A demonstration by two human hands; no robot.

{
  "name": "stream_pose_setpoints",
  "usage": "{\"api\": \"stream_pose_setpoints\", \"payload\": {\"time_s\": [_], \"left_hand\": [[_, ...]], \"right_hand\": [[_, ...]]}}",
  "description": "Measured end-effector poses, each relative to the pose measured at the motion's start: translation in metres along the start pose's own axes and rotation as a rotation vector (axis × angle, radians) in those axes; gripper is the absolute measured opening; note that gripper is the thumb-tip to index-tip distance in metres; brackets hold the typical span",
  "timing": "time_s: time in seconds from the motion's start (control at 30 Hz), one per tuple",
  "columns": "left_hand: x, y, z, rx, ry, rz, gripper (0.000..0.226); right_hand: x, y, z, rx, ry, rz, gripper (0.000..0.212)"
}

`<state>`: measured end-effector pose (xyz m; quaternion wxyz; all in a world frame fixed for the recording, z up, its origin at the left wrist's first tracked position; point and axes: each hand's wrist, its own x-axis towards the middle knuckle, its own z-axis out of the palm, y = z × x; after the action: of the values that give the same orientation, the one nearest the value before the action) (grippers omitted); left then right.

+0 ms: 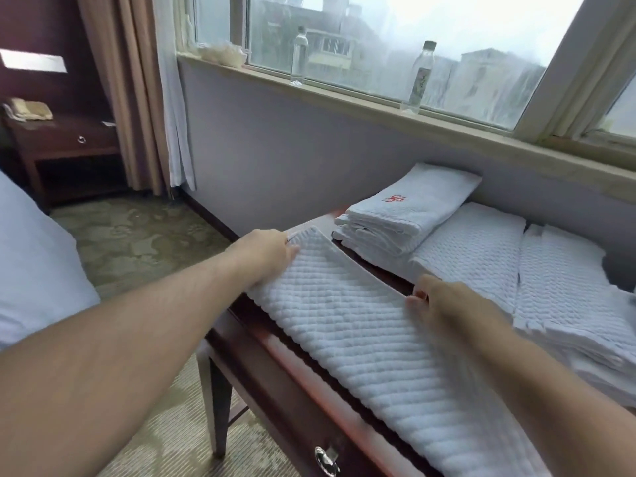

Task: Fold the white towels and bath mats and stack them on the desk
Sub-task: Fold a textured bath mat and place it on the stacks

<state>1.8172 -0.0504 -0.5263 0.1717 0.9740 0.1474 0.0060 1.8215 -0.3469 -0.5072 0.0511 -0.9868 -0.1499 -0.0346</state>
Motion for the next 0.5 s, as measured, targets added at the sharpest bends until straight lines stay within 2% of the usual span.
{"api": "stream_pose_setpoints", "payload": {"time_s": [0.1, 0.17, 0.2, 0.27, 0.3, 0.37, 0.43, 0.5], "left_hand": [[-0.002, 0.003, 0.014, 0.014, 0.113, -0.028, 0.032], [-0.010, 0.004, 0.017, 0.048, 0.191, -0.046, 0.031], [-0.016, 0.006, 0.019, 0.116, 0.257, -0.002, 0.032], [-0.032, 0.012, 0.025, 0.203, 0.357, 0.201, 0.046], [-0.042, 0.019, 0.026, 0.151, 0.334, 0.329, 0.051], [-0.064, 0.035, 0.028, 0.041, 0.164, 0.512, 0.054], [-0.083, 0.055, 0.039, 0.041, 0.019, 0.584, 0.058], [-0.100, 0.077, 0.051, 0.087, -0.047, 0.636, 0.059]], "right_hand": [[-0.009, 0.009, 0.010, 0.011, 0.038, 0.016, 0.032], [-0.016, 0.019, 0.010, 0.008, -0.022, 0.061, 0.034], [-0.021, 0.024, 0.010, -0.002, -0.065, 0.078, 0.032], [-0.034, 0.031, 0.008, -0.024, -0.114, 0.084, 0.028], [-0.041, 0.033, 0.007, -0.030, -0.122, 0.083, 0.029], [-0.055, 0.040, 0.001, -0.008, -0.115, 0.095, 0.036], [-0.068, 0.054, -0.007, 0.062, -0.105, 0.117, 0.045], [-0.084, 0.075, -0.017, 0.164, -0.125, 0.133, 0.047]]}}
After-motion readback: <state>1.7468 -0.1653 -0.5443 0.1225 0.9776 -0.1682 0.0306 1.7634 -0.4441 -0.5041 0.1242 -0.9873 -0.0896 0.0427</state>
